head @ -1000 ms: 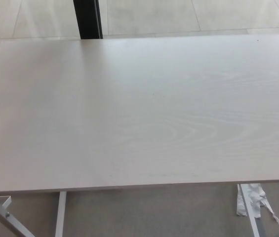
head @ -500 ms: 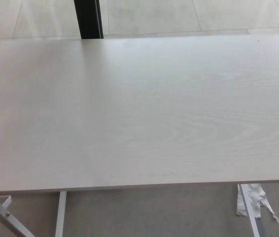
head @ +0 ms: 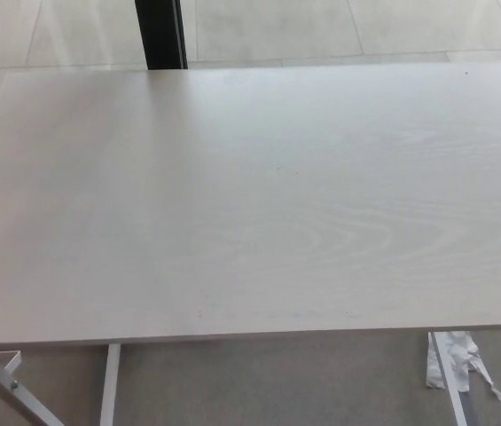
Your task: The robot uses its right hand to pick up a cube kept in the middle of the desk infront of it and hands it to a person
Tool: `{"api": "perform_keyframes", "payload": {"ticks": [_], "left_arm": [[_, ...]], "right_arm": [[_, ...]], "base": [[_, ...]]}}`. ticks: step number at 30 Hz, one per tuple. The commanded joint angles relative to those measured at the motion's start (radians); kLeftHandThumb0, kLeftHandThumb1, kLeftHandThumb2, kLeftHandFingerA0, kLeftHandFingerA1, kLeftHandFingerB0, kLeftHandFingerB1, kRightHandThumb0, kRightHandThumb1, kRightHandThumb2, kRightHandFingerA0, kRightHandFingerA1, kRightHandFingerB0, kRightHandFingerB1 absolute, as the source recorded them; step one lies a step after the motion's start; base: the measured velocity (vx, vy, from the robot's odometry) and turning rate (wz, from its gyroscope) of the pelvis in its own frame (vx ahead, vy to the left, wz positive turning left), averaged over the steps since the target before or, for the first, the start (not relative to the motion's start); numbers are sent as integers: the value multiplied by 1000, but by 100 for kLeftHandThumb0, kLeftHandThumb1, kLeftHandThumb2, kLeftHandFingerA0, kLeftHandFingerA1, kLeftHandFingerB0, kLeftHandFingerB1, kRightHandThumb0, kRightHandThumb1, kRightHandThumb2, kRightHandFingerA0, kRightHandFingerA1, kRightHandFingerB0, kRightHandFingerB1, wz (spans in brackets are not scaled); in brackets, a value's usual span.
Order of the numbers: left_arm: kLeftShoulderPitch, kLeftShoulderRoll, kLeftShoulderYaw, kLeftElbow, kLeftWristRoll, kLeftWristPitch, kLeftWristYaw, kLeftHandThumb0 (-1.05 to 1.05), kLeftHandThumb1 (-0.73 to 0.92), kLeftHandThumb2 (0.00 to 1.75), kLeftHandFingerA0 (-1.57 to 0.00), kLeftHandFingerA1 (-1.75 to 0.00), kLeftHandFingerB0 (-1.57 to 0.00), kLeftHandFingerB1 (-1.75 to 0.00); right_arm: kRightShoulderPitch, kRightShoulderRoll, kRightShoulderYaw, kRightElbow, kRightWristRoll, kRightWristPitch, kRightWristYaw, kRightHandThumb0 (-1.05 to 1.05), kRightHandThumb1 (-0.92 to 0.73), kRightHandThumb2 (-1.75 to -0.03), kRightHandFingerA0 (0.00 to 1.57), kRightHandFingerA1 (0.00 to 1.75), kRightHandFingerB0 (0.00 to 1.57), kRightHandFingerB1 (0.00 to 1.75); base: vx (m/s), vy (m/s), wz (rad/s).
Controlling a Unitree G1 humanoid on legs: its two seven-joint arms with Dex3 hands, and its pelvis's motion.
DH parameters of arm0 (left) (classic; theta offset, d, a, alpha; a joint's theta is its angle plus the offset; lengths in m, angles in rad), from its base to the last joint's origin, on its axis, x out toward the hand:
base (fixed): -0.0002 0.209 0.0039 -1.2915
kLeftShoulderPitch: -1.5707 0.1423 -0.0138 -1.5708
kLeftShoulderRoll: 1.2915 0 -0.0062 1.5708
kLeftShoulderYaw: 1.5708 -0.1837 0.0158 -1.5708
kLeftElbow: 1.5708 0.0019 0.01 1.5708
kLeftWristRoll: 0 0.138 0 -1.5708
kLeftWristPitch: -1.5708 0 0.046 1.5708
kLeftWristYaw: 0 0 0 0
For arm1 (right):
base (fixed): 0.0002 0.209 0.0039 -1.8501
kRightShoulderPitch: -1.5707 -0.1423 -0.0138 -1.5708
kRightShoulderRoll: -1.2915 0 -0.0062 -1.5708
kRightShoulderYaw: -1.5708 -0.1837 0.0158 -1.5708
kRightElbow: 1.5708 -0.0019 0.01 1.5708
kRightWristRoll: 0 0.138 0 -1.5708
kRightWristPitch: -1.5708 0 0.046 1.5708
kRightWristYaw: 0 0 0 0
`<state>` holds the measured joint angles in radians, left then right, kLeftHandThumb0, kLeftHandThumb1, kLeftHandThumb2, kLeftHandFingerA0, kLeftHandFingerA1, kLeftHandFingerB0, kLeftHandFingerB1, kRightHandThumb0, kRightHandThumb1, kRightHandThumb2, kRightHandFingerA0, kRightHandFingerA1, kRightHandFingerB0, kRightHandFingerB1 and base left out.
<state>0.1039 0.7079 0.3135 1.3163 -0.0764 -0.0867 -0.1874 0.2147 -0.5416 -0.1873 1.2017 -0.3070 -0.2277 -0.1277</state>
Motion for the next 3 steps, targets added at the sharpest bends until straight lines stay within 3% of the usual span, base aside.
{"api": "perform_keyframes", "payload": {"ticks": [1, 2, 3], "left_arm": [[-5, 20, -11, 7, 20, 19, 23, -65, 71, 61, -52, -60, -48, -45], [-7, 20, 5, 6, 1, 24, 13, -64, 56, 94, -51, -68, -40, -56], [-5, 21, 6, 6, -1, 23, 13, -66, 70, 60, -54, -63, -48, -45]], "right_arm": [[34, 18, -26, -27, 72, -54, -46, -59, -57, -58, 52, 50, 45, 35], [42, 13, -21, -36, 70, -61, -33, -69, -48, -83, 53, 58, 37, 47], [42, 9, -26, -38, 78, -61, -17, -57, -46, -83, 61, 65, 33, 48]], "base": [[0, 0, 0], [0, 0, 0], [0, 0, 0]]}}
